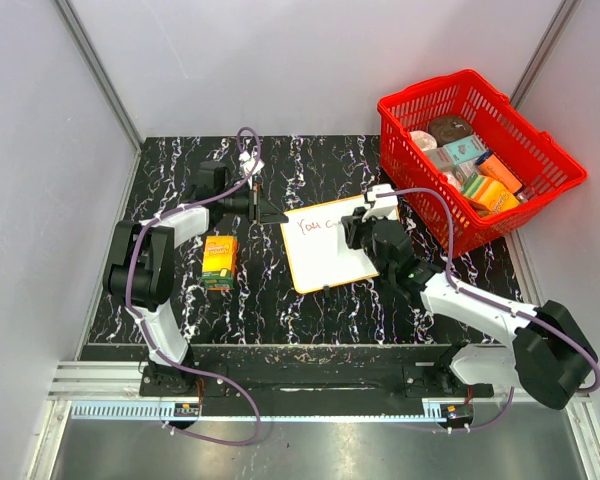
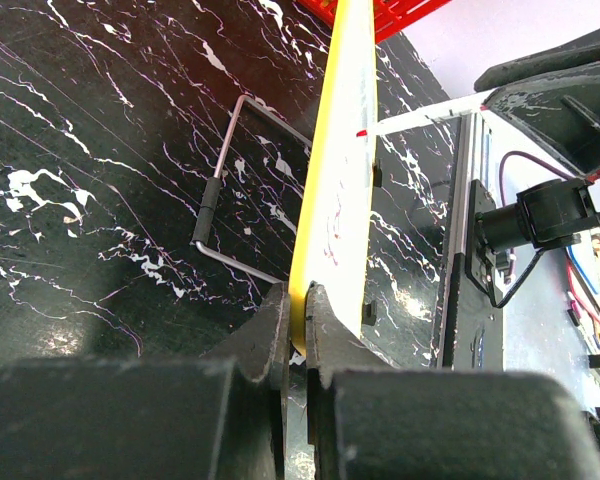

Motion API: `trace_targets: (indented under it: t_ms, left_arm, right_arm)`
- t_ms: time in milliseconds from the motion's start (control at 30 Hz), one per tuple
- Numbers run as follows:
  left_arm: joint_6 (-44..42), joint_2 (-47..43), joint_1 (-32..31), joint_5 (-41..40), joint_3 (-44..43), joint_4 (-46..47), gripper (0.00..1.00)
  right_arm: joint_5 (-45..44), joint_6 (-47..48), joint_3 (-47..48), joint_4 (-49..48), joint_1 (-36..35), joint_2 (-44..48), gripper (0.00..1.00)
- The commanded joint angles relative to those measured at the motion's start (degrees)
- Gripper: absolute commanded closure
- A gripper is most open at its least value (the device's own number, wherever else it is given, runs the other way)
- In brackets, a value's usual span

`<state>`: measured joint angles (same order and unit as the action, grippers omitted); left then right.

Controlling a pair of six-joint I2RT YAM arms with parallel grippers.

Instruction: Write a sentence on the whiteboard

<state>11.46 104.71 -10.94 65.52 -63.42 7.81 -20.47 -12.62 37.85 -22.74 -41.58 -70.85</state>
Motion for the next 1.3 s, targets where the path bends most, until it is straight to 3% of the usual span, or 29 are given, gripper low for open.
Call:
trace_targets:
  t_ms: [0, 1267]
  left_arm:
    - [-6.2, -1.3, -1.8, -0.7, -0.4, -1.8, 1.0]
    - [-7.2, -1.4, -2.1, -0.6, -0.7, -2.9, 1.0]
  right_arm:
    - [-2.5, 1.3, 2.1, -2.0, 0.4, 2.1, 1.0]
    - [-2.3, 0.1, 4.0, -3.0, 0.8, -2.8, 1.0]
